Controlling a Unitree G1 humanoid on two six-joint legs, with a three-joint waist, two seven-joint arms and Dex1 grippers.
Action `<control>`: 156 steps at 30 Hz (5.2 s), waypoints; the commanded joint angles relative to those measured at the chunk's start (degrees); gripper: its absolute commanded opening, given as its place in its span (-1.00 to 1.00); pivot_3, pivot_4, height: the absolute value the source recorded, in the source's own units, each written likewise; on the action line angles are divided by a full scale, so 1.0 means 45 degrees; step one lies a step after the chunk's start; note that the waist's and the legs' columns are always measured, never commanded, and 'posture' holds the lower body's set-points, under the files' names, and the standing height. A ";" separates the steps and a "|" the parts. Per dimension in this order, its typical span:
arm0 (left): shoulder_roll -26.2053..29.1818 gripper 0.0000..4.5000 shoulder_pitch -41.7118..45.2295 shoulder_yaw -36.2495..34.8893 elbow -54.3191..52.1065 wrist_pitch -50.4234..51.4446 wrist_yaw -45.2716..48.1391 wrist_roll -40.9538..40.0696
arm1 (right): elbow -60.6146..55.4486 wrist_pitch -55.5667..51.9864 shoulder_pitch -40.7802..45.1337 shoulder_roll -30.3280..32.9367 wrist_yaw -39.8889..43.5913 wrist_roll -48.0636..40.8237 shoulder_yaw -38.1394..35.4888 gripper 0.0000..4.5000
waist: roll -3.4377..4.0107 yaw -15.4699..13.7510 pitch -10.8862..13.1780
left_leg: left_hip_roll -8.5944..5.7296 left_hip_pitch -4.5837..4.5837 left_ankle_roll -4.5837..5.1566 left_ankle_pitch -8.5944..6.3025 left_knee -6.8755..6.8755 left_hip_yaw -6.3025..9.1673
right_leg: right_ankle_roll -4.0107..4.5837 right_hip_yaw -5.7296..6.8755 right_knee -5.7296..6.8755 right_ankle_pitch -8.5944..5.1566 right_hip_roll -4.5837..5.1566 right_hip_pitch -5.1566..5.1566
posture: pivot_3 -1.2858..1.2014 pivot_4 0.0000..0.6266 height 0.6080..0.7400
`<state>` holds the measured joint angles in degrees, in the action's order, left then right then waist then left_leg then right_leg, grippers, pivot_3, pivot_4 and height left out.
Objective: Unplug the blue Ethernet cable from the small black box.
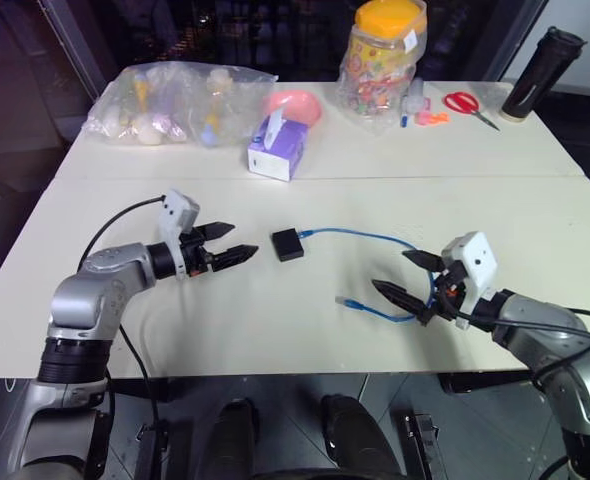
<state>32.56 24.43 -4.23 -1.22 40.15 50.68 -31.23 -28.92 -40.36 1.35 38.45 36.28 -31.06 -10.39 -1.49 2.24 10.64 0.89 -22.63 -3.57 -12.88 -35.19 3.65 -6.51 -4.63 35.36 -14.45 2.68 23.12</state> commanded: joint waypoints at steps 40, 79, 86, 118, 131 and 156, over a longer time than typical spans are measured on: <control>0.3197 0.99 0.1471 0.0816 0.0267 -0.0003 0.3921 0.0286 | 1.7307 0.8050 1.1226 -0.3788 0.4157 0.5736 0.5421 1.00 | 0.0001 0.0216 0.0007 | 0.0008 0.0004 0.0005 -0.0002 0.0024 -0.0001 | -0.0055 0.0009 0.0050 0.0035 -0.0008 0.0025 | 0.03 -0.52 0.98; -0.2458 1.00 1.0198 -0.0293 1.4083 -0.3370 0.5825 0.1003 | 1.0419 1.4829 0.9976 -0.1221 -0.2362 1.1181 0.4375 -0.99 | -0.0014 0.0383 0.0007 | -0.0016 0.0029 -0.0021 0.0026 0.0002 0.0027 | -0.0049 0.0014 0.0159 0.0036 -0.0018 0.0043 | 0.03 -0.52 0.98; -0.3183 0.43 1.1022 -0.0920 1.5573 -0.4205 0.5926 0.1559 | 0.8935 1.3733 0.9490 -0.1276 -0.2142 1.1079 0.4324 -1.00 | -0.0014 0.0407 0.0007 | -0.0018 0.0021 -0.0016 0.0023 0.0014 0.0027 | -0.0059 0.0011 0.0152 0.0030 -0.0016 0.0048 | 0.03 -0.52 0.98; -0.3974 -0.78 1.0421 -0.2399 1.3500 -0.0238 0.7800 0.0293 | 0.0430 -0.1726 0.5615 -0.6440 -0.4465 -0.3413 -0.2112 0.37 | -0.0013 0.0192 0.0009 | -0.0015 0.0025 -0.0015 0.0023 0.0000 0.0072 | -0.0058 0.0038 0.0179 0.0028 -0.0013 0.0025 | 0.03 -0.52 0.98; -0.4608 -0.78 0.9520 -0.2328 1.1276 0.1180 0.7116 -0.0461 | 0.0261 -0.1393 0.5767 -0.6547 -0.5109 -0.4867 -0.1287 0.37 | -0.0011 0.0083 0.0009 | -0.0011 0.0024 -0.0014 0.0022 0.0014 0.0072 | -0.0059 0.0039 0.0172 0.0027 -0.0020 0.0036 | 0.03 -0.52 0.98; -0.4794 -0.78 0.8967 -0.2156 1.0542 0.1716 0.6853 -0.0923 | 0.0554 -0.0267 0.5831 -0.6200 -0.5398 -0.6083 -0.0817 0.37 | -0.0011 0.0073 0.0009 | -0.0012 0.0018 -0.0014 0.0022 0.0015 0.0072 | -0.0058 0.0039 0.0161 0.0026 -0.0018 0.0037 | 0.03 -0.52 0.98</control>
<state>11.06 64.37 -14.12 48.54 47.53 81.08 -34.10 -25.46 -42.86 26.54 10.17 11.99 -56.85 -13.71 -1.53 2.57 10.68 0.84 -22.55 -3.63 -12.78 -35.13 3.98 -6.77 -4.45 36.08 -14.33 2.60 23.29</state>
